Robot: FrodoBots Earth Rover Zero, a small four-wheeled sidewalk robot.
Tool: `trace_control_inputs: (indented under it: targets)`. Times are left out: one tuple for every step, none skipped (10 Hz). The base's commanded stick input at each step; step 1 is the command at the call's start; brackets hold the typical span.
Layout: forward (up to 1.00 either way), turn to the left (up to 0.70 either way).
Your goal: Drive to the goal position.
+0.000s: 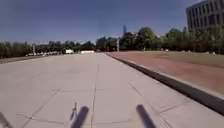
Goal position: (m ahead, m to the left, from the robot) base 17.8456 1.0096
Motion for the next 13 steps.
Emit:
trace_control_inputs:
  targets:
    - [0.7,0.0]
    - [0.7,0.0]
    - [0.69,0.0]
    - [0.68,0.0]
    - [0.68,0.0]
    - [0.68,0.0]
    - [0.68,-0.01]
    - [0.68,-0.18]
    - [0.68,-0.34]
    - [0.68,-0.34]
    - [0.68,-0.21]
    - [0.68,0.0]
    - [0.68,0.0]
